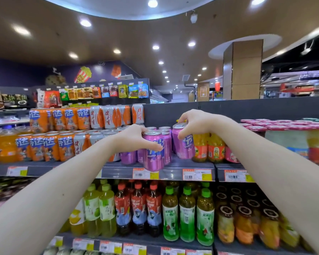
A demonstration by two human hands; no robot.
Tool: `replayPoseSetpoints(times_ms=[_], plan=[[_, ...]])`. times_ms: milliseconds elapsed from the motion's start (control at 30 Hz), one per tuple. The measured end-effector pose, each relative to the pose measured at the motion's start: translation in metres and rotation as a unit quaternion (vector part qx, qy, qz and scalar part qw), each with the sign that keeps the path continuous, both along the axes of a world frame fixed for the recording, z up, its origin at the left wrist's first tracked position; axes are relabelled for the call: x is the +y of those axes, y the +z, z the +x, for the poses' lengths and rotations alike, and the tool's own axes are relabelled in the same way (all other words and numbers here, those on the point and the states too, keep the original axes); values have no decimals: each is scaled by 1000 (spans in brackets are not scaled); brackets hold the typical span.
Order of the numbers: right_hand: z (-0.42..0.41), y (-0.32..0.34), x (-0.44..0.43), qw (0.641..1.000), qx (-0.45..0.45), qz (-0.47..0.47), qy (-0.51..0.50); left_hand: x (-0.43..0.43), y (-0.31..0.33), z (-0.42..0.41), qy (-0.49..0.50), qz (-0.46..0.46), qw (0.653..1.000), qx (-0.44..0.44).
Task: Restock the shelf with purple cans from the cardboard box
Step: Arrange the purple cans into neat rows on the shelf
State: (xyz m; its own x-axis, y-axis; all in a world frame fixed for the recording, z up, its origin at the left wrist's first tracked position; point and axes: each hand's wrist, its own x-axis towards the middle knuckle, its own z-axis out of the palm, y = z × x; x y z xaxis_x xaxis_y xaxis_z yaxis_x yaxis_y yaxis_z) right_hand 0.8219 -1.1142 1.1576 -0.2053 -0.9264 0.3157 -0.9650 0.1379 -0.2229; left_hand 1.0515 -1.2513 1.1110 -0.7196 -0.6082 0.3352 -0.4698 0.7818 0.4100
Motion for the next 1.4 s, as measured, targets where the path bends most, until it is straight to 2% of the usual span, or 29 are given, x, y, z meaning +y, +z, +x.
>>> replayPoseSetpoints(times_ms=[233,467,867,1400], plan=[[-13,13,-22,997,40,58,13,-10,1,-7,1,13,1000,-14],[-18,13,-49,981,158,90,-67,-21,9,-2,-48,43,998,2],[-34,5,-82,973,162,125,-106,-26,18,7,-70,44,997,-11],[-47,-3,-93,985,137,71,-80,-30,31,6,-98,48,994,-2]])
